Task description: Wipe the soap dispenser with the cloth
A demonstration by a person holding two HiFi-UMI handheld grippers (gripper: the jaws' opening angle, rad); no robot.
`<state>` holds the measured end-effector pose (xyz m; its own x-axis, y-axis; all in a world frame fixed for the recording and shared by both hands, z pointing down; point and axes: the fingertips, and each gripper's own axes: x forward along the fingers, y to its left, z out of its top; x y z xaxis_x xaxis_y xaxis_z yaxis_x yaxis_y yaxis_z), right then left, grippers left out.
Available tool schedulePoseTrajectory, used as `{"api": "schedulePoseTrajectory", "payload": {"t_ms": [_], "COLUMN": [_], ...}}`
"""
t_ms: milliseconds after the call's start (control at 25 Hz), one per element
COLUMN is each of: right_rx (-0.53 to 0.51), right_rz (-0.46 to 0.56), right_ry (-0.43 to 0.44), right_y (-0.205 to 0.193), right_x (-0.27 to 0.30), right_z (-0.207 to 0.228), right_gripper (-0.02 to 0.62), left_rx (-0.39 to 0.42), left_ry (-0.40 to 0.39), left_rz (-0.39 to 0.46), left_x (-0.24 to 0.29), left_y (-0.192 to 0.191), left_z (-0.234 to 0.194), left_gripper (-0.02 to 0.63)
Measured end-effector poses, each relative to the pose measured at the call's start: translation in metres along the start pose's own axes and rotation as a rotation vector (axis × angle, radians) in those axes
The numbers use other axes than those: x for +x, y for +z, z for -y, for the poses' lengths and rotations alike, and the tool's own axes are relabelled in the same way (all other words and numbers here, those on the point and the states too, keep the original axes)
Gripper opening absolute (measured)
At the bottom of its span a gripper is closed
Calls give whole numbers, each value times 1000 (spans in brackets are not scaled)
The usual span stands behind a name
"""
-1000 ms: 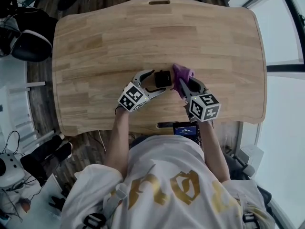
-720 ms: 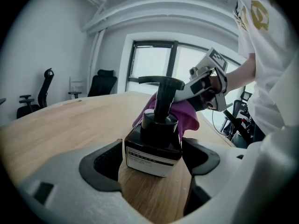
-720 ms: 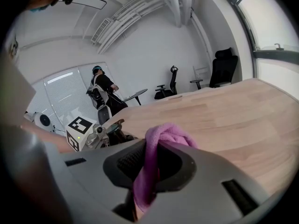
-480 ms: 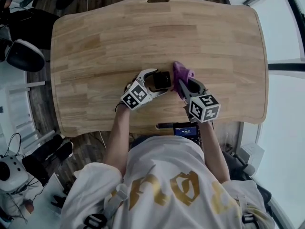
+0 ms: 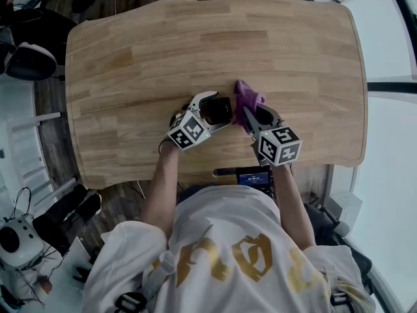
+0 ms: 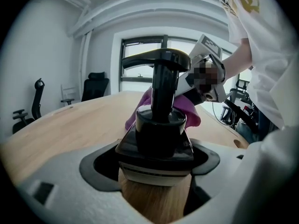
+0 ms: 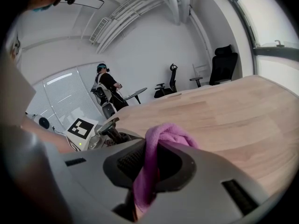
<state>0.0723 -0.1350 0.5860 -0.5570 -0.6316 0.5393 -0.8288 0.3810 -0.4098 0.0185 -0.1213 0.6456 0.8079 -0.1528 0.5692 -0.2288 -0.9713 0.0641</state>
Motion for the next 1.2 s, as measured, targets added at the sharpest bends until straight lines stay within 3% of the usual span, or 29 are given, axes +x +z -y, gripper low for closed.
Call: {"api": "schedulePoseTrajectory", "payload": {"t_ms": [480,720,1200], "right_rx": [-5,-6,-20], "right_rz": [-1,3,24], "right_ry": [-1,-5,13], "right_y": [0,1,11], "right_x": [0,0,-5], "right_z": [2,1,-6], "right_gripper": [54,54,54], "left_rx": [62,77,28], "left_ry": [40,2,44], "left_rz": [-2,-12,-41], "left_x": [9,7,5], "left_y": [3,1,0], "left_z": [1,2,-3], "left_gripper": [364,364,364]}}
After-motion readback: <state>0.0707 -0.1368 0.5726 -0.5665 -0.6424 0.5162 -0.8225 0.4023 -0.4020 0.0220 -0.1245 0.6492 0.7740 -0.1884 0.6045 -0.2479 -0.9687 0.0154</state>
